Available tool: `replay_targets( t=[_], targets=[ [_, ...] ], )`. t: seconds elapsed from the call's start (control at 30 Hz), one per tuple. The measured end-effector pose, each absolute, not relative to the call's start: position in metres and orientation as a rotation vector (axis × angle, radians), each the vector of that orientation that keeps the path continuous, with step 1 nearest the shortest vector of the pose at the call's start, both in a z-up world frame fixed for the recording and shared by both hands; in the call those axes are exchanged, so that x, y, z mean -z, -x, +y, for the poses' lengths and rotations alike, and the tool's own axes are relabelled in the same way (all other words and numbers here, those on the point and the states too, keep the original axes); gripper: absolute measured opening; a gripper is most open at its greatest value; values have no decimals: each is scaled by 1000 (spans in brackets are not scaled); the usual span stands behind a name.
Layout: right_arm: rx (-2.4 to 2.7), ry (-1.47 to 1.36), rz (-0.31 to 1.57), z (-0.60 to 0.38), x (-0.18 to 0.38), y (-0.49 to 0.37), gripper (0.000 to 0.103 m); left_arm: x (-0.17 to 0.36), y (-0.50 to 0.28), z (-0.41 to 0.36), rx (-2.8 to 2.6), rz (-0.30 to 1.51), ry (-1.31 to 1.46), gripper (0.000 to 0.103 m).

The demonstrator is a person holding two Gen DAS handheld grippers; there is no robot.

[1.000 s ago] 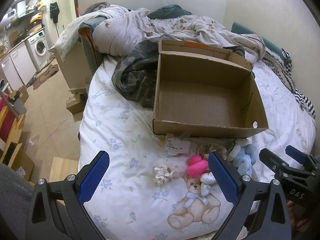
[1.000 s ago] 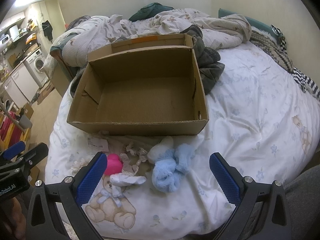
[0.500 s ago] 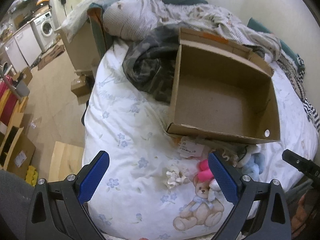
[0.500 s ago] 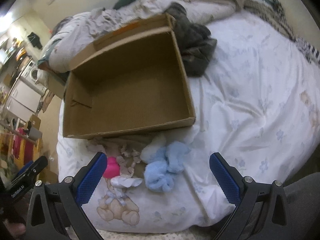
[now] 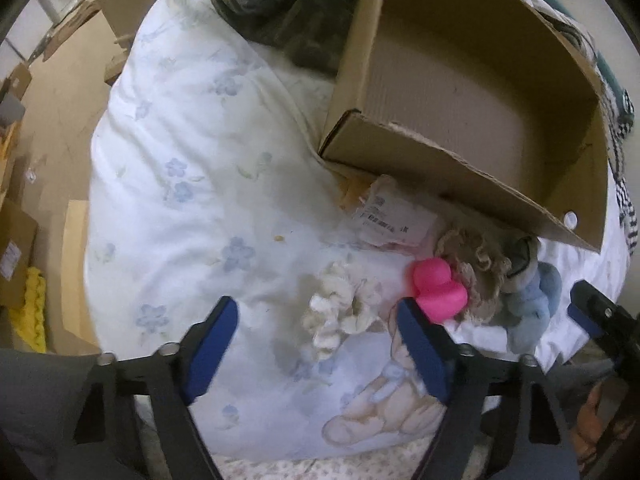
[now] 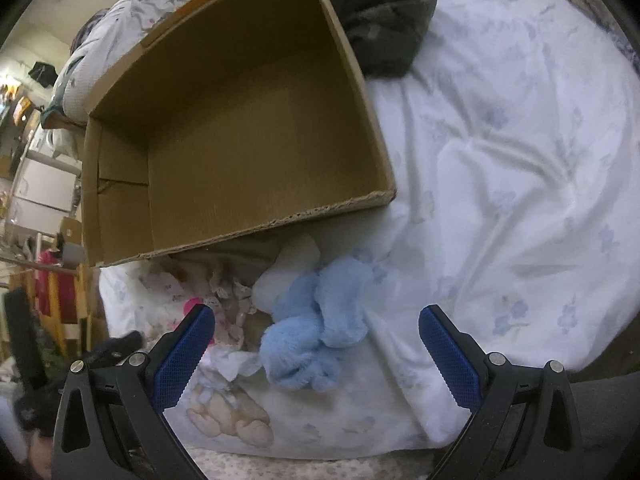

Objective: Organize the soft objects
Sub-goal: 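Grasp the white lace scrunchie with the left tool while the right tool grasps the blue sock bundle, then carry both items into the box and open both tools to release them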

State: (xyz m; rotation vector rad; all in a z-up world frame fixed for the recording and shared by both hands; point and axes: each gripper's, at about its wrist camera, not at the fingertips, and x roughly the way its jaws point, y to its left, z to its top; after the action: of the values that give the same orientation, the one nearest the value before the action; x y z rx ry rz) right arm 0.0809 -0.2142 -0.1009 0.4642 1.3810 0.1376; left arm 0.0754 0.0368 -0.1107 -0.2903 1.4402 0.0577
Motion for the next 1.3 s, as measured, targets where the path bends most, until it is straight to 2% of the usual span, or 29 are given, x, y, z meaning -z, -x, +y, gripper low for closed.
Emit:
replay_targets(
  t=[0.07, 0.13, 0.2, 0.27, 0.3, 0.5, 0.6, 0.7, 0.97, 1.3],
  targets=[
    [-142, -496, 1411, -216, 110, -83, 103, 118, -77, 35, -51, 1451, 289, 72],
    [-125, -492, 1429, -216, 117, -84, 103, 124, -80, 34, -29, 1469, 310, 63],
    [-129, -476, 1450, -212, 124, -86, 103, 129, -81, 32, -13, 1486, 325, 49],
    [-133, -445, 1457, -208, 128, -87, 103, 133, -82, 31, -5, 1495, 330, 42],
    [-138, -439, 1462, -206, 130, -88, 94, 135, -82, 31, 1, 1500, 335, 34],
    [-170, -398, 1483, -196, 136, -90, 45, 130, -81, 30, 30, 1484, 303, 15],
    [-170, -347, 1454, -193, 132, -87, 28, 122, -79, 33, 26, 1453, 286, 14],
    [-186, -338, 1423, -194, 121, -81, 24, 110, -74, 39, 20, 1418, 278, 11],
    [-196, -378, 1340, -223, 76, -56, 21, 72, -54, 55, -6, 1318, 264, 10],
    [-287, -388, 1205, -235, 6, -33, 19, -16, -41, 36, 7, 1124, 217, 10]
  ],
)
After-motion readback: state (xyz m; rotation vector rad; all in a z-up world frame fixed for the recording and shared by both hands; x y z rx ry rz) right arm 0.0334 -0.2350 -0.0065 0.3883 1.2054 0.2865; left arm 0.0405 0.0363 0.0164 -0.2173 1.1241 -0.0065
